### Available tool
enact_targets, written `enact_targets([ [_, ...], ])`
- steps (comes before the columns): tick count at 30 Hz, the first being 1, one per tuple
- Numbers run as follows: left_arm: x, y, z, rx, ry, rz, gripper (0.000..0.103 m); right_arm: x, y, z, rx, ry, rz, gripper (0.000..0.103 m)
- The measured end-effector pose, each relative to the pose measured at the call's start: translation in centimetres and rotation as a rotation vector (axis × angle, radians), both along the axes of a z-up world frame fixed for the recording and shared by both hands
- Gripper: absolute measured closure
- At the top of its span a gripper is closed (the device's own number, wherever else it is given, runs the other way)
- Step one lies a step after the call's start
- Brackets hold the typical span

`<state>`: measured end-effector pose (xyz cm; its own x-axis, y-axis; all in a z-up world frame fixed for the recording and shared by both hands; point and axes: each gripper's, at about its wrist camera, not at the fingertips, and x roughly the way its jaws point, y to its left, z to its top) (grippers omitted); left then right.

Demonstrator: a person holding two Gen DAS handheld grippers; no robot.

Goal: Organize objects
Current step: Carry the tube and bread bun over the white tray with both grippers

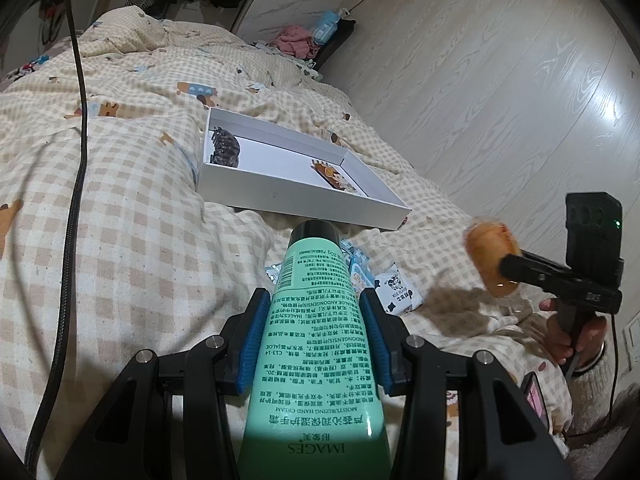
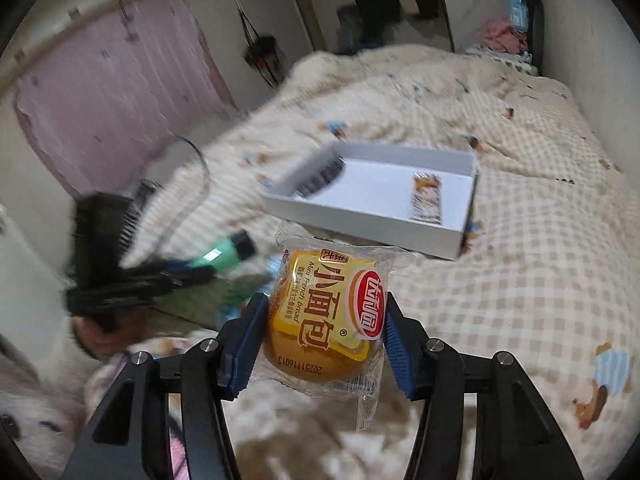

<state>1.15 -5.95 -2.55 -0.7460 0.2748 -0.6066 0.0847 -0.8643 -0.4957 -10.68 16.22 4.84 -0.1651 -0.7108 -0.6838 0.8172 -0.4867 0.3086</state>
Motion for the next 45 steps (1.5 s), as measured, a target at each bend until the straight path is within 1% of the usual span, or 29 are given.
enact_targets([
  [5,0.0,-0.1,0.0,0.000,0.000,-0.001,0.053,-0.4,0.9,-1.2,-0.053,-0.019,-0.070,0.046],
  [7,0.0,-0.1,0.0,0.001,-0.001,0.000,0.053,-0.8,1.3,-2.2,-0.090,-0.052,-0.091,0.046],
  [9,0.0,-0.1,0.0,0.001,-0.003,0.000,0.053,-1.0,1.4,-3.0,-0.101,-0.085,-0.100,0.046],
  [11,0.0,0.0,0.0,0.002,-0.002,-0.001,0.053,-1.2,1.4,-3.6,-0.088,-0.109,-0.109,0.046],
  [15,-0.1,0.0,-0.1,-0.003,-0.008,0.001,0.053,-1.3,2.1,-3.9,-0.150,-0.148,-0.093,0.046],
  [19,-0.2,0.0,-0.1,-0.008,-0.017,-0.001,0.053,-1.6,2.5,-4.6,-0.152,-0.172,-0.127,0.046],
  [23,-0.2,0.0,-0.1,-0.008,-0.017,-0.001,0.053,-1.6,2.6,-4.5,-0.171,-0.170,-0.125,0.046],
  [35,-0.2,0.1,-0.1,-0.011,-0.017,0.006,0.053,-1.5,2.6,-4.5,-0.169,-0.167,-0.121,0.046],
  [37,0.3,0.2,0.8,-0.078,-0.021,0.078,0.053,-1.5,2.5,-4.5,-0.160,-0.165,-0.126,0.046],
  [38,0.7,0.4,1.8,-0.131,-0.013,0.119,0.053,-1.5,2.5,-4.3,-0.152,-0.161,-0.124,0.046],
  [39,1.2,0.5,3.2,-0.176,0.014,0.149,0.054,-1.4,2.3,-4.1,-0.151,-0.157,-0.120,0.046],
  [41,1.7,0.4,5.5,-0.191,0.068,0.160,0.054,-1.5,2.2,-3.1,-0.165,-0.145,-0.103,0.046],
  [43,1.9,0.0,7.8,-0.205,0.103,0.168,0.054,-1.9,1.8,-1.9,-0.187,-0.143,-0.077,0.046],
  [45,1.9,-0.4,9.7,-0.242,0.142,0.190,0.054,-2.2,1.5,-0.9,-0.205,-0.138,-0.058,0.046],
])
